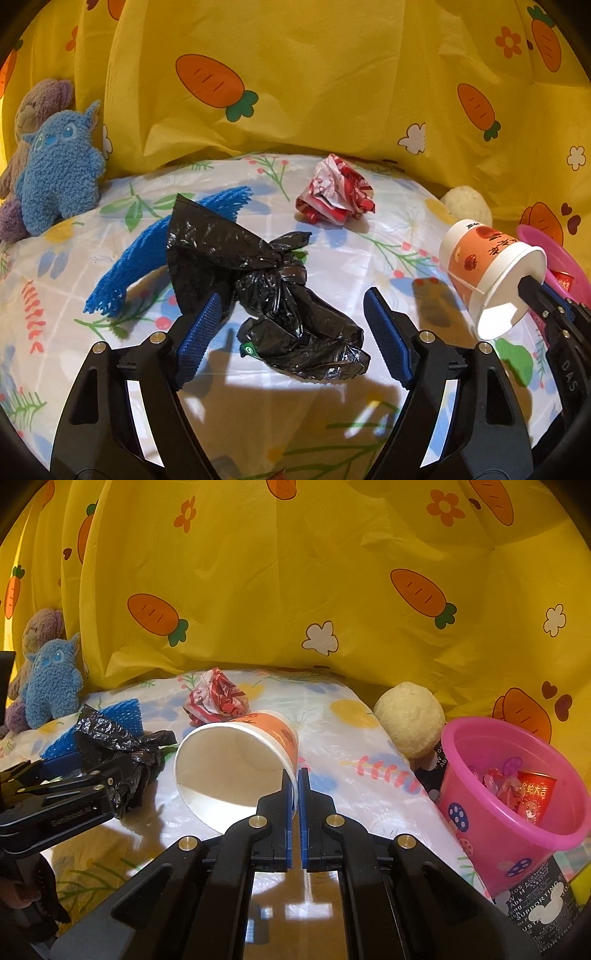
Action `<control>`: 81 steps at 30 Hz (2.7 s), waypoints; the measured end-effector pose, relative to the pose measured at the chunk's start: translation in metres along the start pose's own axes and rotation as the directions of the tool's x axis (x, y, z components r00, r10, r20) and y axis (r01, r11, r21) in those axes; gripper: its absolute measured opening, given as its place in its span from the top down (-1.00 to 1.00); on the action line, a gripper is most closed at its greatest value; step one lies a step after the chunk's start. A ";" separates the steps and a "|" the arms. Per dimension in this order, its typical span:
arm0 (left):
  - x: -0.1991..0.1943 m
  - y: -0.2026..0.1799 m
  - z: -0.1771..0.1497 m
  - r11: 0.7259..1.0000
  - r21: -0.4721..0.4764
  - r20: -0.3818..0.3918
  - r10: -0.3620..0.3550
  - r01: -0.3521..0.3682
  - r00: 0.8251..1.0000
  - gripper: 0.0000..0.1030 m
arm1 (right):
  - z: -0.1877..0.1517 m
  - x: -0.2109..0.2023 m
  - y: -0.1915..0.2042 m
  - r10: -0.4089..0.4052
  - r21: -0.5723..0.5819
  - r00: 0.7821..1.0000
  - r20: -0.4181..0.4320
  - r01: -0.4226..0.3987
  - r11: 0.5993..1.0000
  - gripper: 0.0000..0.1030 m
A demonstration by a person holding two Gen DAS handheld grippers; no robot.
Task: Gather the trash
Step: 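Grasp the orange-and-white paper cup with the right tool while the left tool reaches the black bag, then close the left tool on the black plastic bag and lift it, then carry the black bag and paper cup over the pink bucket with both tools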
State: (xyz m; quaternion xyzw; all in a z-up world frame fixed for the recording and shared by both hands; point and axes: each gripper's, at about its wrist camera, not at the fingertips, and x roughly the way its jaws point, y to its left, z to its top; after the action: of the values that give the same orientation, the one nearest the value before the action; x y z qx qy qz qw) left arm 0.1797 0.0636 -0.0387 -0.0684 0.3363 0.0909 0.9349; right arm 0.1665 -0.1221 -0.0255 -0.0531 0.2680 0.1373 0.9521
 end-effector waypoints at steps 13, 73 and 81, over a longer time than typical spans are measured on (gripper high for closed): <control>0.024 -0.003 -0.006 0.998 -0.010 -0.094 -0.066 0.065 0.993 0.57 | -0.003 -0.010 -0.010 0.011 0.019 1.000 0.007 -0.011 1.000 0.92; -0.137 -0.049 0.005 0.961 0.137 0.217 -0.266 0.241 0.939 1.00 | -0.008 -0.105 -0.046 0.009 0.051 0.987 0.162 -0.017 0.999 0.92; -0.133 -0.106 0.017 0.915 0.223 0.180 -0.378 0.337 0.908 1.00 | -0.007 -0.114 -0.089 -0.099 0.106 0.979 0.178 0.081 0.991 0.92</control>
State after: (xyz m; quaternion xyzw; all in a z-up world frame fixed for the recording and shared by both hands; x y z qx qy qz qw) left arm 0.1125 -0.0533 0.0670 -0.0307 0.2197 -0.1075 0.9691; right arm 0.0950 -0.2350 0.0306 -0.0058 0.1829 0.0849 0.9794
